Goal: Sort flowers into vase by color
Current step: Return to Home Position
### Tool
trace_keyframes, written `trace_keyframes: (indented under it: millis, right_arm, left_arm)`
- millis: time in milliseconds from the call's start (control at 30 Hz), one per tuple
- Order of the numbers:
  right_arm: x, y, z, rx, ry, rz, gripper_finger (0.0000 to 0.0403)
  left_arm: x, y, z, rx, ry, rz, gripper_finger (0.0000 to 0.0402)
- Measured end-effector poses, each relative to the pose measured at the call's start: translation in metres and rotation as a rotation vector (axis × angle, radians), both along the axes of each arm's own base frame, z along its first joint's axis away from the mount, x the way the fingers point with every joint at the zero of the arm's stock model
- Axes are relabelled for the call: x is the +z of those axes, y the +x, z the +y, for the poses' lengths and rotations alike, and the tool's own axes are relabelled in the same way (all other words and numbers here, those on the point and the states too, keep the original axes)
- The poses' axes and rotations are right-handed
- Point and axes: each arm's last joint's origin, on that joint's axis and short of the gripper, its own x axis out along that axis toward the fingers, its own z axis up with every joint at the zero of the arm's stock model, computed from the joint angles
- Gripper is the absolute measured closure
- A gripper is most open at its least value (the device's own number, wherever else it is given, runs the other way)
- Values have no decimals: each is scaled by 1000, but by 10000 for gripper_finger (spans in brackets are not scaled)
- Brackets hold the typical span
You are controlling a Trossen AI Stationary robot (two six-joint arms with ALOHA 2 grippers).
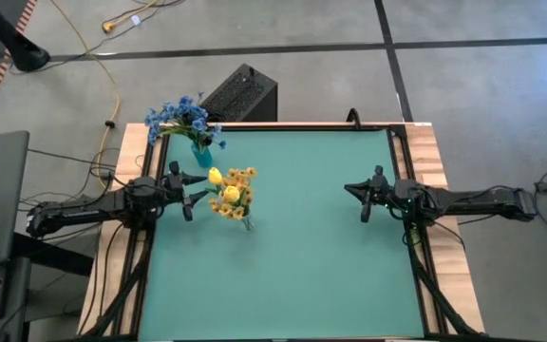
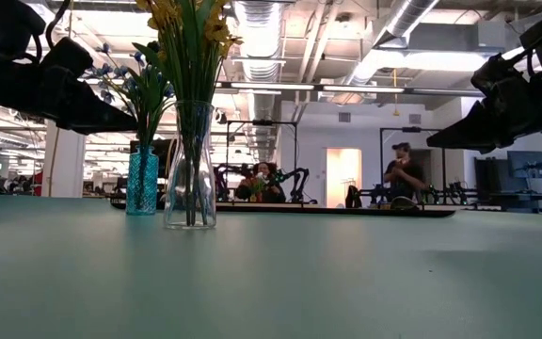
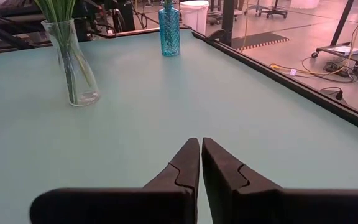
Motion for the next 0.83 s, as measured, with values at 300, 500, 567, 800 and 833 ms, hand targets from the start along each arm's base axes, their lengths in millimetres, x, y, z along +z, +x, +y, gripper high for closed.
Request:
trace_keyframes:
  millis: [300,500,567,800,833]
  right_arm:
    - [0,0,0,0,0,0,355]
    - [0,0,0,0,0,0,355]
    - [0,0,0,0,0,0,355]
    - [0,0,0,0,0,0,355]
    - [0,0,0,0,0,0,355]
  left_arm:
    - [0,0,0,-1,4,2,212]
    - [0,0,0,0,1,1,212]
    - [0,0,0,0,1,1,212]
    - [0,0,0,0,0,0,212]
    - [0,0,0,0,0,0,212]
